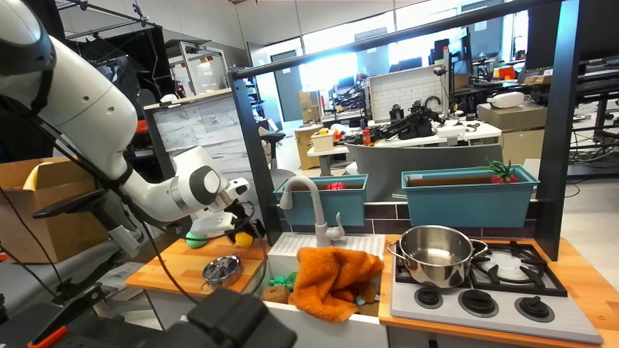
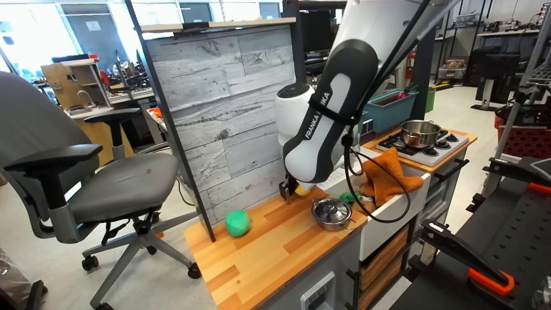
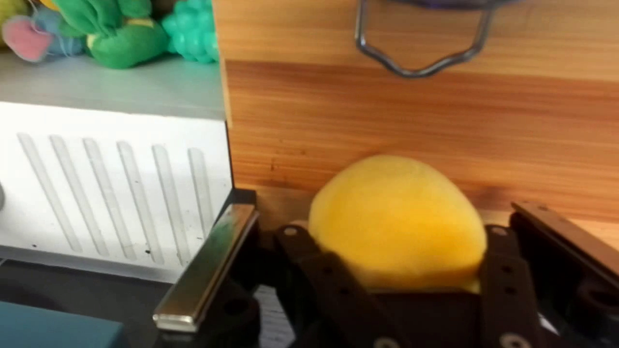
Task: Put the orange plushy in the pot on the stove
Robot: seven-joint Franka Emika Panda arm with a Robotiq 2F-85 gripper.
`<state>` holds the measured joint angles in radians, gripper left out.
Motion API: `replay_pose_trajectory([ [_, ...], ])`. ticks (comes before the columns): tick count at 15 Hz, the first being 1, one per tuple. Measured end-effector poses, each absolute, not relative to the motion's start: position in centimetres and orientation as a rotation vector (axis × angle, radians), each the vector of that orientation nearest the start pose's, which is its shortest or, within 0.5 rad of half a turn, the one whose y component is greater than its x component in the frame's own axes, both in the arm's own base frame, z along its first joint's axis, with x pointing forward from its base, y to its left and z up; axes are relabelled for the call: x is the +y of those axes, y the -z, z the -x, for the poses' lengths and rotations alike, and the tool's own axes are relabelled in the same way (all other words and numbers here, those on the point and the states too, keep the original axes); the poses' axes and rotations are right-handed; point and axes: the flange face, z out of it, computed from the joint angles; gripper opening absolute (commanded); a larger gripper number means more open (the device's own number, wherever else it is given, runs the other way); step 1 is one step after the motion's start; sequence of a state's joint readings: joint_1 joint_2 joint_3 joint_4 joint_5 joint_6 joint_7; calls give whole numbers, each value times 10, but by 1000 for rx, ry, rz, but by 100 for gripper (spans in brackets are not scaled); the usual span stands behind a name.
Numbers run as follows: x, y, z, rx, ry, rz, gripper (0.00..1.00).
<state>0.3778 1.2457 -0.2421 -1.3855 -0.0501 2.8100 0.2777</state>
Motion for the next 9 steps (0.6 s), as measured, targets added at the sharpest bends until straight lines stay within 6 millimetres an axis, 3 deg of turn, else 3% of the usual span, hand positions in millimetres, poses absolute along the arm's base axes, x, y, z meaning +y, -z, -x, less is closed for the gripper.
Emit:
replay_pose_trajectory([
  [3, 145, -20, -667, -150, 157, 3370, 0],
  [6, 159, -58, -631, -124, -130, 3395, 0],
  [9, 159, -92, -593, -36, -335, 3376, 0],
])
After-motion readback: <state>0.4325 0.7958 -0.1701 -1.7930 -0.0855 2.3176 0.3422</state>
